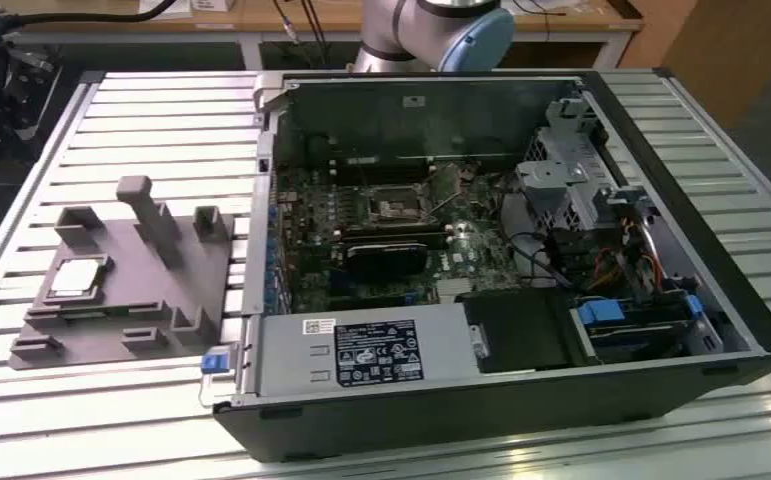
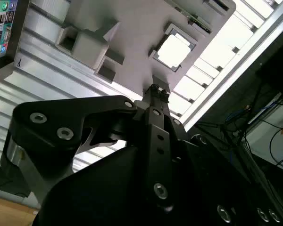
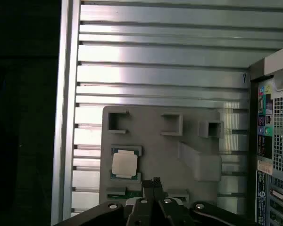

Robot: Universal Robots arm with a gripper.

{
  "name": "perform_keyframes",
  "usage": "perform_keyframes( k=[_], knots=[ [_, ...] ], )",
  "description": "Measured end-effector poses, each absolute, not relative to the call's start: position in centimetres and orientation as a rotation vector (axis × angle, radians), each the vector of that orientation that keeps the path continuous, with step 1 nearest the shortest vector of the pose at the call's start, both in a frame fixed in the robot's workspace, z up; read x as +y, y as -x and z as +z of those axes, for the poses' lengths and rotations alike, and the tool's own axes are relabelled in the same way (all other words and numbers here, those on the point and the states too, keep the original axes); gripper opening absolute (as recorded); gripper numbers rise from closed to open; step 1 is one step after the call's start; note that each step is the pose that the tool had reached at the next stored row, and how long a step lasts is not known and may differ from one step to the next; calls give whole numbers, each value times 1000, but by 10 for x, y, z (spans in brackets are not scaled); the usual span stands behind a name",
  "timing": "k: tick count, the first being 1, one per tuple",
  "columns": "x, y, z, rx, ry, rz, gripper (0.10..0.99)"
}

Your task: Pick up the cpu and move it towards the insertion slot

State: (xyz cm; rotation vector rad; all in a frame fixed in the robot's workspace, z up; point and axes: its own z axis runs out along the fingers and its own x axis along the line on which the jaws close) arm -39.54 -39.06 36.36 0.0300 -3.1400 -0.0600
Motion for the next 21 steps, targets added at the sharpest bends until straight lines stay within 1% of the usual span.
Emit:
perform_keyframes(
  k=[21],
  knots=[
    [-391, 410, 362, -3140, -30, -60, 106]
  ],
)
